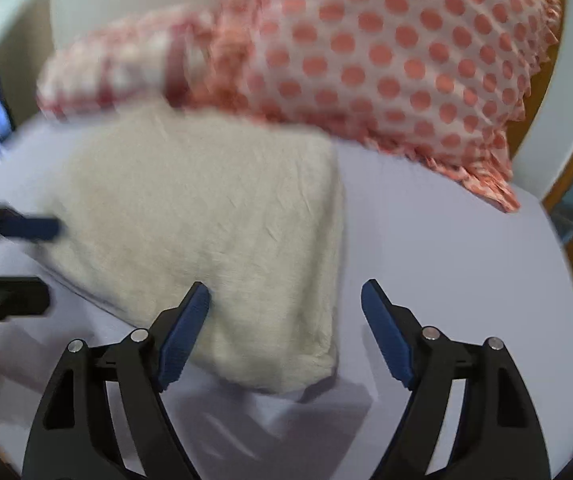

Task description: Fold small clothes

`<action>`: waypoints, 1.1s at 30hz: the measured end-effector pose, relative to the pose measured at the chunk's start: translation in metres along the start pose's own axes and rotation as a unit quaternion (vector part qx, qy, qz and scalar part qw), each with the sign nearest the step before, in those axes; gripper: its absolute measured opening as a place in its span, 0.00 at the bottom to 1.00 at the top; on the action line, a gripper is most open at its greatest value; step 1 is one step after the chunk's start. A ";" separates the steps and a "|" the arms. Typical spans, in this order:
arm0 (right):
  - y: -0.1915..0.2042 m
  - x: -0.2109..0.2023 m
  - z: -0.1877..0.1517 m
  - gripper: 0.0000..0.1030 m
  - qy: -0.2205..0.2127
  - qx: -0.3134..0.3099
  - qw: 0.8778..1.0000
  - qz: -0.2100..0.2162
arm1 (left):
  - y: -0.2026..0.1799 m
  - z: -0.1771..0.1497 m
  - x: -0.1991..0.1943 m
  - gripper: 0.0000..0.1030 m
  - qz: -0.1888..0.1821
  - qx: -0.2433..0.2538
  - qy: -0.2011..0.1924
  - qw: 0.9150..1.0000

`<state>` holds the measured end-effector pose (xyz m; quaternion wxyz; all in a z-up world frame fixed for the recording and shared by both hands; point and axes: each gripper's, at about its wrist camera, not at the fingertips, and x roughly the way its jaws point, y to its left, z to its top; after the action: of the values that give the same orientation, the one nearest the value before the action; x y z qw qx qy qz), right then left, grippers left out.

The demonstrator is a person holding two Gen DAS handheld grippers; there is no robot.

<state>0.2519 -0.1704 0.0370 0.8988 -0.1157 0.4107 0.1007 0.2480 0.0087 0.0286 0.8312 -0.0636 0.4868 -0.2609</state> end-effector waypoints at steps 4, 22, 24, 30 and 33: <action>-0.011 -0.006 -0.005 0.80 -0.007 0.040 0.999 0.032 | -0.001 -0.003 -0.011 0.85 0.005 -0.005 -0.012 1.000; 0.031 -0.039 -0.067 0.97 0.009 0.103 0.993 0.061 | 0.016 -0.080 -0.042 0.97 0.206 -0.078 -0.021 0.975; 0.035 -0.037 -0.067 0.97 0.010 0.098 0.994 0.051 | 0.016 -0.083 -0.043 0.98 0.208 -0.078 -0.026 0.975; 0.037 -0.030 -0.066 0.97 0.025 0.091 0.994 0.051 | 0.010 -0.088 -0.036 0.98 0.227 -0.064 -0.034 0.971; 0.040 -0.026 -0.065 0.99 0.037 0.084 0.995 0.047 | 0.006 -0.088 -0.030 0.98 0.246 -0.051 -0.022 0.968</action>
<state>0.1774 -0.1533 0.0101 0.8837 -0.0237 0.4558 0.1036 0.1641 0.0414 0.0044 0.8762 0.0100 0.4814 -0.0215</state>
